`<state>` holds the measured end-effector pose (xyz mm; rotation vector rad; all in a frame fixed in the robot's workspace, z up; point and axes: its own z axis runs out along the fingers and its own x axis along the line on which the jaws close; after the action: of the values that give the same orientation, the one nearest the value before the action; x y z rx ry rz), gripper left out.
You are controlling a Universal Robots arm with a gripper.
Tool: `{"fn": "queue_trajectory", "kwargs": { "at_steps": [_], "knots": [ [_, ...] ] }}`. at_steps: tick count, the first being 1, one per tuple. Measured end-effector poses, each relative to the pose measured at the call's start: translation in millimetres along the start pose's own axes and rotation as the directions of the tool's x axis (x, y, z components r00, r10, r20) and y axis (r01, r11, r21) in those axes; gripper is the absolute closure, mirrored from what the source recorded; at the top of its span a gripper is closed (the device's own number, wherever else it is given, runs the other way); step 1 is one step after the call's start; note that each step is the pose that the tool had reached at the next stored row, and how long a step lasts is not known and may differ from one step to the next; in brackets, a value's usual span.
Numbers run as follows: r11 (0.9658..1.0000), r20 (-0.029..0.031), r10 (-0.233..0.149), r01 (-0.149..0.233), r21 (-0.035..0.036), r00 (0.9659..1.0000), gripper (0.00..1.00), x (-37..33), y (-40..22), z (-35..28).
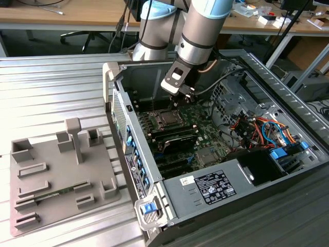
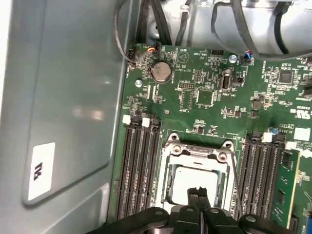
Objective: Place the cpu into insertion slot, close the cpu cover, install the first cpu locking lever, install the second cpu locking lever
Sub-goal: 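Close the cpu cover, then install the first cpu locking lever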
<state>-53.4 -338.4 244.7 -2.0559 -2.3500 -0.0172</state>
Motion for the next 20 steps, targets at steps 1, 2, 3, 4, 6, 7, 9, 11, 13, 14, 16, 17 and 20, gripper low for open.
{"fn": "queue_trajectory", "kwargs": {
  "at_steps": [1, 2, 3, 4, 6, 7, 9, 11, 13, 14, 16, 17, 20],
  "knots": [
    [1.0, 0.0, 0.0, 0.0, 0.0, 1.0, 0.89, 0.0, 0.0, 0.0],
    [1.0, 0.0, 0.0, 0.0, 0.0, 1.0, 0.89, 0.0, 0.0, 0.0],
    [1.0, 0.0001, 0.0, 0.0, 0.0001, 1.0, 0.89, 0.0, 0.0, -0.1],
    [1.0, 0.0001, 0.0, 0.0, 0.0001, 1.0, 0.89, 0.0, 0.0, -0.1],
    [1.0, 0.0001, 0.0, 0.0, 0.0001, 1.0, 0.89, 0.0, 0.0, -0.1],
    [1.0, 0.0001, 0.0, 0.0, 0.0001, 1.0, 0.89, 0.0, 0.0, -0.2],
    [1.0, 0.0001, 0.0, 0.0, 0.0001, 1.0, 0.89, 0.0, 0.0, -0.2],
    [1.0, 0.0001, 0.0, 0.0, 0.0001, 1.0, 0.89, 0.0, -0.1, -0.2],
    [1.0, 0.0003, 0.0, 0.0, 0.0002, 1.0, 0.89, 0.0, -0.4, -0.1],
    [1.0, 0.0002, 0.0, 0.0, 0.0002, 1.0, 0.89, 0.1, -0.8, 0.0],
    [1.0, 0.0002, 0.0, 0.0, 0.0002, 1.0, 0.89, 0.4, -5.2, 2.4],
    [1.0, 0.0002, 0.0, 0.0, 0.0002, 1.0, 0.89, 0.7, -9.1, 4.5],
    [1.0, 0.0001, 0.0, 0.0, 0.0, 1.0, 0.89, 1.9, -19.3, 12.1]
  ]
}}
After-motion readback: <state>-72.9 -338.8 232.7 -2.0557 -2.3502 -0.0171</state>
